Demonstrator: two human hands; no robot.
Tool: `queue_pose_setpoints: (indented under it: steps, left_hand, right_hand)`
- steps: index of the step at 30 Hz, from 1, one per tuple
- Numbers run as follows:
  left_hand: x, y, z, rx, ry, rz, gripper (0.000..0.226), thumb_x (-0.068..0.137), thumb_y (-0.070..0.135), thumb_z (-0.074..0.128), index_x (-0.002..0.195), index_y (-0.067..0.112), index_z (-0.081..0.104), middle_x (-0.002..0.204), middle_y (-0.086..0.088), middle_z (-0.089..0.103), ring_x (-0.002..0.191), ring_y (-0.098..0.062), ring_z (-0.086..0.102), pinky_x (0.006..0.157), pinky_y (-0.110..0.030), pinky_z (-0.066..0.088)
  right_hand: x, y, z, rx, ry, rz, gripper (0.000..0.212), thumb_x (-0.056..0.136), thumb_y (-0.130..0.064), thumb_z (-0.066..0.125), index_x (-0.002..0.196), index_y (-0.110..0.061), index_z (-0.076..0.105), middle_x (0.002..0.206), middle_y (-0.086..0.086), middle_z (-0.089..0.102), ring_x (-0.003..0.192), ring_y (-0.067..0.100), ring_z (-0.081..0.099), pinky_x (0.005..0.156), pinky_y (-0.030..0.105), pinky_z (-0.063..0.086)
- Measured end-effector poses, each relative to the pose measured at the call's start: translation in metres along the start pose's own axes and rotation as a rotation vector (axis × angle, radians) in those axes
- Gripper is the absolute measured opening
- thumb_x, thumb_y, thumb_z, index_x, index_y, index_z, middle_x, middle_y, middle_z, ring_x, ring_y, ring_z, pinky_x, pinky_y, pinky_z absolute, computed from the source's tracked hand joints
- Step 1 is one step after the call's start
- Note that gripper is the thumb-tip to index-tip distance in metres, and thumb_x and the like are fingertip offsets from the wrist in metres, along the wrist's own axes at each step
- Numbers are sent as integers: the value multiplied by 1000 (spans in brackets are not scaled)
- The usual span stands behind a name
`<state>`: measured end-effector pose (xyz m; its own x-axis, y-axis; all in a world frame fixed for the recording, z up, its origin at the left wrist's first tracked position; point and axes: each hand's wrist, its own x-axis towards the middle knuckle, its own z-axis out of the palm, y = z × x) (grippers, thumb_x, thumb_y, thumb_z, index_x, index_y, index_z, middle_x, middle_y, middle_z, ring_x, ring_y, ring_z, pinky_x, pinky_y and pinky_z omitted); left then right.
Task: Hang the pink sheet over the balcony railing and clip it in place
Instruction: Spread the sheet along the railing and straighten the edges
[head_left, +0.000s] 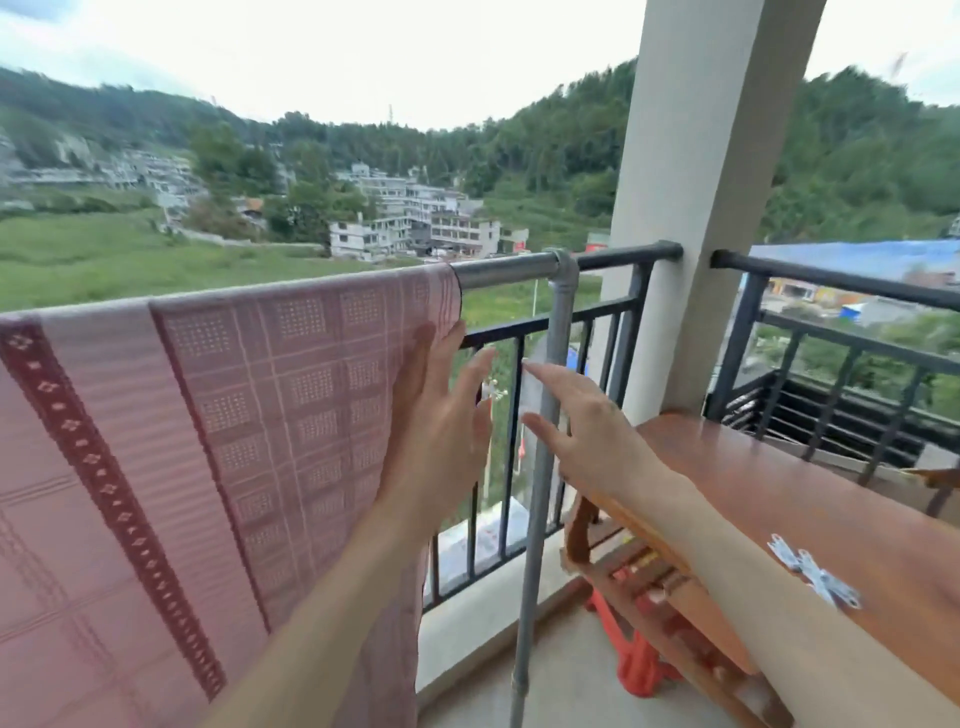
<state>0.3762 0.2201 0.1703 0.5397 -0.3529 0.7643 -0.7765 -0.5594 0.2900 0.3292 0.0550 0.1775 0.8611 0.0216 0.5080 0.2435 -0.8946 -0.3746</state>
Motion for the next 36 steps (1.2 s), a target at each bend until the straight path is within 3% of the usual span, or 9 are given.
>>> queue_pose_setpoints:
  steps: [4, 9, 16, 20, 22, 25, 27, 32, 36]
  left_hand:
    - [33, -3, 11, 259, 298, 41, 47, 83, 3, 61, 129, 5, 52, 140, -16, 45, 133, -32, 30, 113, -46, 22]
    - [58, 3, 19, 557, 495, -95, 38, 88, 17, 59, 125, 9, 53, 127, -10, 56, 127, -28, 40, 115, -47, 16]
    - [75, 23, 33, 622, 581, -360, 38, 87, 23, 63, 119, 6, 53, 123, -9, 57, 124, -26, 47, 110, -49, 31]
    - [81, 30, 36, 651, 628, -399, 37, 83, 22, 65, 115, 6, 55, 120, -8, 59, 121, -22, 50, 112, -33, 27]
    - [82, 30, 37, 720, 617, -395, 34, 83, 20, 63, 112, 4, 56, 117, -9, 60, 118, -21, 52, 110, -37, 34]
    - [78, 29, 34, 770, 616, -346, 29, 82, 14, 60, 108, 3, 55, 116, -10, 60, 116, -18, 52, 106, -28, 39]
    - [77, 29, 32, 774, 622, -358, 26, 82, 11, 61, 106, 4, 54, 118, -9, 60, 115, -17, 54, 106, -20, 36]
    - [81, 34, 34, 866, 598, -367, 32, 80, 0, 66, 106, 8, 48, 116, -12, 57, 112, -20, 57, 92, -37, 53]
    - [86, 35, 38, 1006, 562, -446, 39, 80, 8, 67, 110, 13, 42, 115, -14, 53, 112, -19, 50, 102, -24, 41]
  right_hand:
    - [62, 13, -20, 35, 245, -238, 34, 89, -8, 59, 123, -6, 58, 121, 9, 61, 123, 23, 48, 106, 26, 31]
    - [121, 18, -38, 93, 358, -540, 33, 86, -9, 61, 119, -4, 61, 113, 12, 60, 108, 27, 54, 97, 38, 42]
    - [188, 20, -60, 5, -59, -746, 26, 93, -27, 54, 114, -17, 66, 120, 3, 62, 117, 20, 49, 99, 38, 40]
    - [214, 4, -64, 309, -558, -723, 23, 93, -24, 55, 112, -21, 68, 112, -5, 68, 96, 10, 61, 75, 16, 44]
    - [224, -2, -57, 393, -699, -740, 26, 93, -24, 54, 117, -25, 64, 118, -11, 65, 98, 5, 59, 78, 11, 42]
    - [240, -4, -45, 477, -826, -770, 29, 93, -23, 53, 120, -27, 61, 115, -16, 65, 100, 1, 60, 86, 14, 45]
    - [248, -7, -42, 527, -932, -782, 29, 93, -20, 54, 120, -26, 61, 110, -16, 65, 90, -6, 60, 74, 9, 45]
    - [264, -19, -28, 678, -1139, -784, 26, 87, -13, 59, 110, -22, 66, 118, 4, 66, 102, 17, 61, 93, 31, 48]
    - [275, -25, -15, 660, -1185, -873, 28, 89, 0, 55, 104, -17, 70, 107, 5, 70, 81, 7, 63, 71, 17, 51]
